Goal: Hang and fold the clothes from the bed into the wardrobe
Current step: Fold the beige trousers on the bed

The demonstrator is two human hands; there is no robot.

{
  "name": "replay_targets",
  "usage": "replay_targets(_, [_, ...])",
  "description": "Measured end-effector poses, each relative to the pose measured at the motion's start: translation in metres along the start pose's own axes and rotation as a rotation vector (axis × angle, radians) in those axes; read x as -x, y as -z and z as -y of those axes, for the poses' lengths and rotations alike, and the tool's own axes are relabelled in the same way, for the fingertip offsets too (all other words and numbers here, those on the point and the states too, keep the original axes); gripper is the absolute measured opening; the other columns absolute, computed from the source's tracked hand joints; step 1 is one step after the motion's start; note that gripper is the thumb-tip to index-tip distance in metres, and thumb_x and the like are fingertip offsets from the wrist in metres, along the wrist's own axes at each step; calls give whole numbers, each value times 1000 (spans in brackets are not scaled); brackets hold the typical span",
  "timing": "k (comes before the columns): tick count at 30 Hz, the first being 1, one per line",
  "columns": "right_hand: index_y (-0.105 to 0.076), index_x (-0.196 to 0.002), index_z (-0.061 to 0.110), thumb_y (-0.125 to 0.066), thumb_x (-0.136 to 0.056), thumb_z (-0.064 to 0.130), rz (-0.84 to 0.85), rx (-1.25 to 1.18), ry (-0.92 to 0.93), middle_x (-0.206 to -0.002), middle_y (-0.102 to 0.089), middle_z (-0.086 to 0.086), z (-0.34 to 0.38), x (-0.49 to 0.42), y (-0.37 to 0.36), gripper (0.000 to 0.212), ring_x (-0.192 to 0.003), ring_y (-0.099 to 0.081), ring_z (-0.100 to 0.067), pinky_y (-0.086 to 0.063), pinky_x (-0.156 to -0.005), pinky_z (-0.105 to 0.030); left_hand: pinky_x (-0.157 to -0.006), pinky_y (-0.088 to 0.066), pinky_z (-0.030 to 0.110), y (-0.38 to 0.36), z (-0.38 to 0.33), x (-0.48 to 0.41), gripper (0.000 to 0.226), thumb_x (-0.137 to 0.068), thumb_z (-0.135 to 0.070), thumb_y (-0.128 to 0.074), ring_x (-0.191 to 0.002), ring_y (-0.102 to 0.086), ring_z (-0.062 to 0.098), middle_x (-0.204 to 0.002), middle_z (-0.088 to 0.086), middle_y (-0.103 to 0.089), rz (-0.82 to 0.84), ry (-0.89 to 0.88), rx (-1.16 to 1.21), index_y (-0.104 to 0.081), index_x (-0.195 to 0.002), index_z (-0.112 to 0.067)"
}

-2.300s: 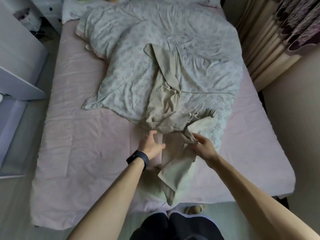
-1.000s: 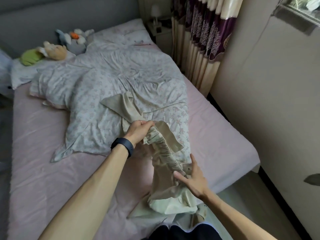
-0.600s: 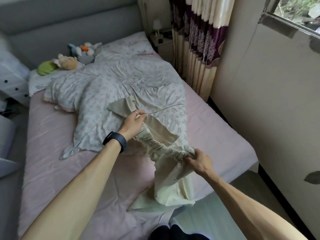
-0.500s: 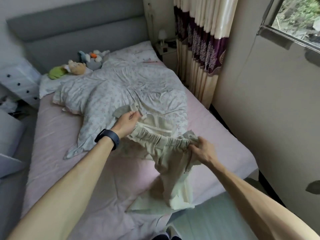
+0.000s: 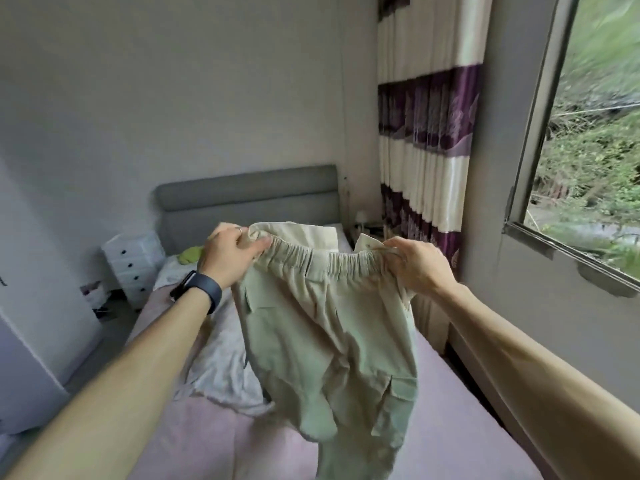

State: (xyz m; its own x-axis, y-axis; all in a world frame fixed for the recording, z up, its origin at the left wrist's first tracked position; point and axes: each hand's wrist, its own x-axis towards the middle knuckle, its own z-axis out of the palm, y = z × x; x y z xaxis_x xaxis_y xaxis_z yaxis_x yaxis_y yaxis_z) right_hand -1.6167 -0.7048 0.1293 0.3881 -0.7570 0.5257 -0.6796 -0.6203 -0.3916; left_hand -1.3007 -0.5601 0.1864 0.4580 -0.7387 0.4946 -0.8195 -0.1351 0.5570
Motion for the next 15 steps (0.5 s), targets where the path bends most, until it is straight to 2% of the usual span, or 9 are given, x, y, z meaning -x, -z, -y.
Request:
replay_targets(2, [-63,-113,37,-49,-95,47,-43,118,4,-107,-72,3,15,-17,18,25,-101,-64,-29,-53,-83,-48,-58,-40,30,30,-10,-9,45,-85,-53,-72,-63,-50,15,-66,-7,-53,-101,33,75,-52,-62,-18])
replay_targets(3, [-63,-106,35,-42,-93,59,-2,176,-52,-103,-69,5,17,-20,22,34,-99,-62,-27,-52,-83,-47,-54,-40,23,41,-13,-12,44,-84,-53,-72,-58,-50,9,-61,-10,-54,-150,56,104,-55,-64,-18])
replay_targets(5, [-60,-85,28,-36,-86,77,188,218,-149,-95,-63,4,23,-24,23,54,-93,-57,-23,-51,-78,-41,-47,-34,9,66,-17,-16,43,-82,-52,-74,-55,-48,1,-58,-10,-55,-239,74,145,-57,-64,-17])
replay_targets(6, [-56,-78,26,-41,-87,77,278,163,-164,-93,-60,2,28,-22,20,54,-94,-56,-22,-49,-76,-37,-46,-36,7,77,-19,-16,43,-82,-51,-76,-55,-47,-1,-57,-10,-54,-263,66,158,-57,-63,-16])
replay_targets(8, [-52,-74,19,-52,-94,61,351,-52,-166,-86,-61,0,44,-13,6,46,-88,-60,-21,-50,-67,-30,-48,-37,4,94,-17,-9,38,-81,-49,-77,-56,-47,-3,-59,-13,-55,-259,32,142,-62,-67,-17])
replay_targets(10, [-51,-77,12,-59,-96,48,275,-239,-214,-79,-61,-5,65,-12,2,41,-71,-65,-27,-56,-59,-36,-53,-40,13,107,-8,-2,33,-80,-51,-77,-59,-52,5,-63,-13,-58,-243,22,95,-65,-73,-21])
replay_targets(12, [-58,-88,10,-64,-95,39,135,-266,-233,-86,-66,-9,87,-24,10,30,-81,-67,-33,-55,-68,-38,-57,-41,30,125,1,5,42,-79,-56,-77,-65,-55,17,-65,-6,-60,-244,59,48,-62,-70,-17])
replay_targets(13, [-62,-97,10,-66,-94,35,51,-292,-222,-95,-68,-10,99,-34,16,25,-89,-66,-32,-52,-74,-37,-55,-40,30,136,8,5,49,-78,-58,-76,-65,-54,19,-63,-3,-59,-267,82,51,-59,-66,-13])
replay_targets(15, [-63,-113,14,-68,-92,29,-153,-433,-241,-108,-68,-7,127,-55,40,27,-99,-63,-28,-50,-83,-35,-54,-38,25,160,16,0,56,-77,-61,-75,-62,-52,19,-61,-1,-56,-322,118,79,-54,-62,-12])
